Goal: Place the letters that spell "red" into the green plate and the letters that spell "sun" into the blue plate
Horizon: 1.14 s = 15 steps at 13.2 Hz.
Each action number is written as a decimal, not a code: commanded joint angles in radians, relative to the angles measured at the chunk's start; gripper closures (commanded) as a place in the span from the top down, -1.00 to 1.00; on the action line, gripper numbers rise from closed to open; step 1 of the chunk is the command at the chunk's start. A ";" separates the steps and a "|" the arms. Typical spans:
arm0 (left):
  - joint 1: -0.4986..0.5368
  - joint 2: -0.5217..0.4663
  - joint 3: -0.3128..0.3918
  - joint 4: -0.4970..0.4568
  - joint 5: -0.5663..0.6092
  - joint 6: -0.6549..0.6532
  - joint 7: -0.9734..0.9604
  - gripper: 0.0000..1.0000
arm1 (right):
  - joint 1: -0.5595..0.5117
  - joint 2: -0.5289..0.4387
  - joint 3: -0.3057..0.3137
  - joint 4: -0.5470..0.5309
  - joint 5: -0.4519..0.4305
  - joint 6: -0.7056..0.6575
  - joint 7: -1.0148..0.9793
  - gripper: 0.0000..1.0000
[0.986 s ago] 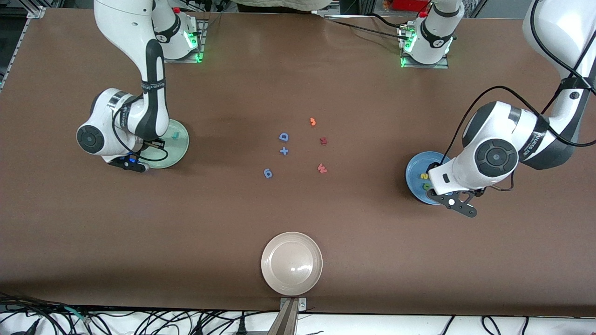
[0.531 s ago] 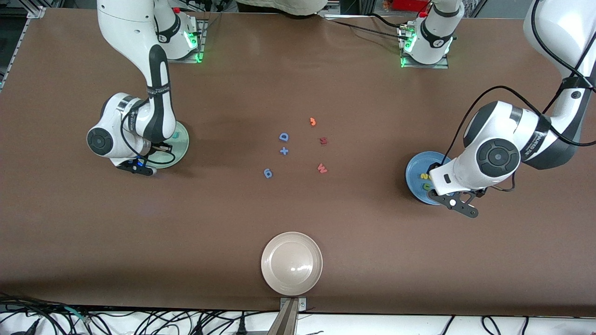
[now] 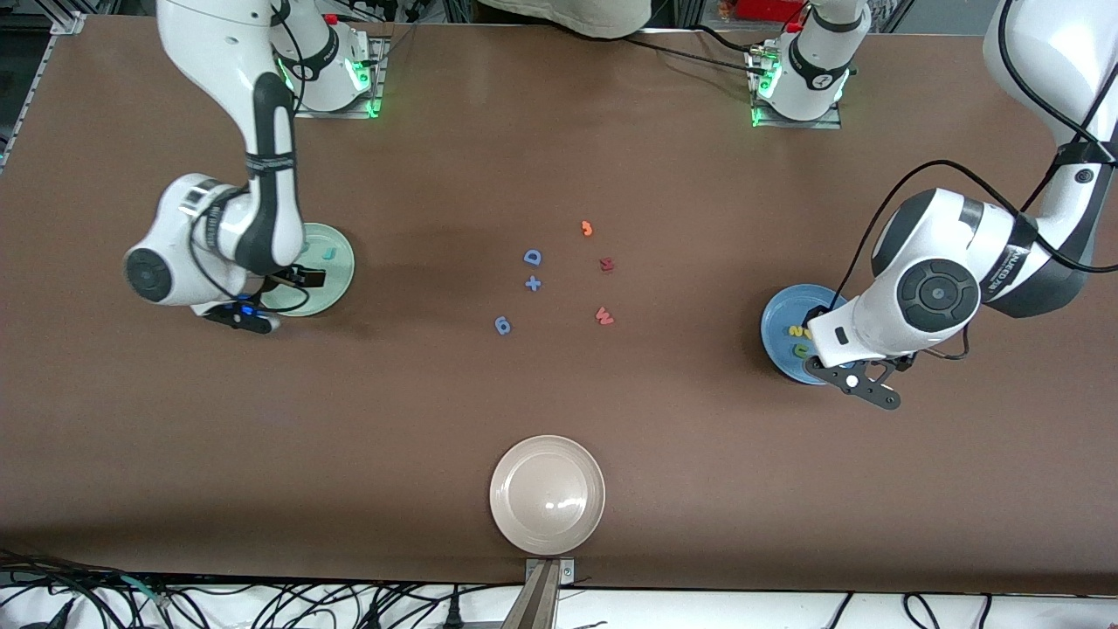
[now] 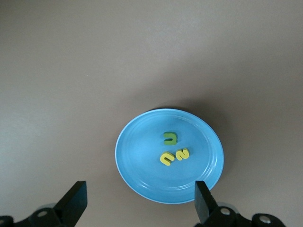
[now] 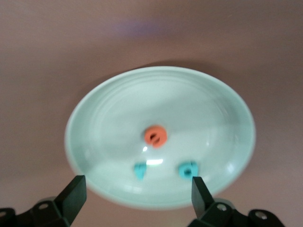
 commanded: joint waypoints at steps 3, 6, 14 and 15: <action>0.011 -0.171 0.002 -0.006 -0.110 -0.042 0.001 1.00 | -0.001 -0.018 -0.131 0.225 0.002 -0.327 -0.003 0.97; 0.094 -0.268 -0.001 -0.004 -0.261 -0.060 0.010 1.00 | -0.004 -0.015 -0.208 0.339 0.000 -0.480 -0.001 0.97; -0.166 -0.526 0.368 -0.021 -0.480 -0.097 0.005 1.00 | -0.107 -0.010 -0.134 0.546 -0.021 -0.562 0.052 0.98; -0.220 -0.547 0.441 -0.024 -0.514 -0.094 0.005 1.00 | -0.168 -0.010 -0.071 0.598 -0.046 -0.603 0.071 0.98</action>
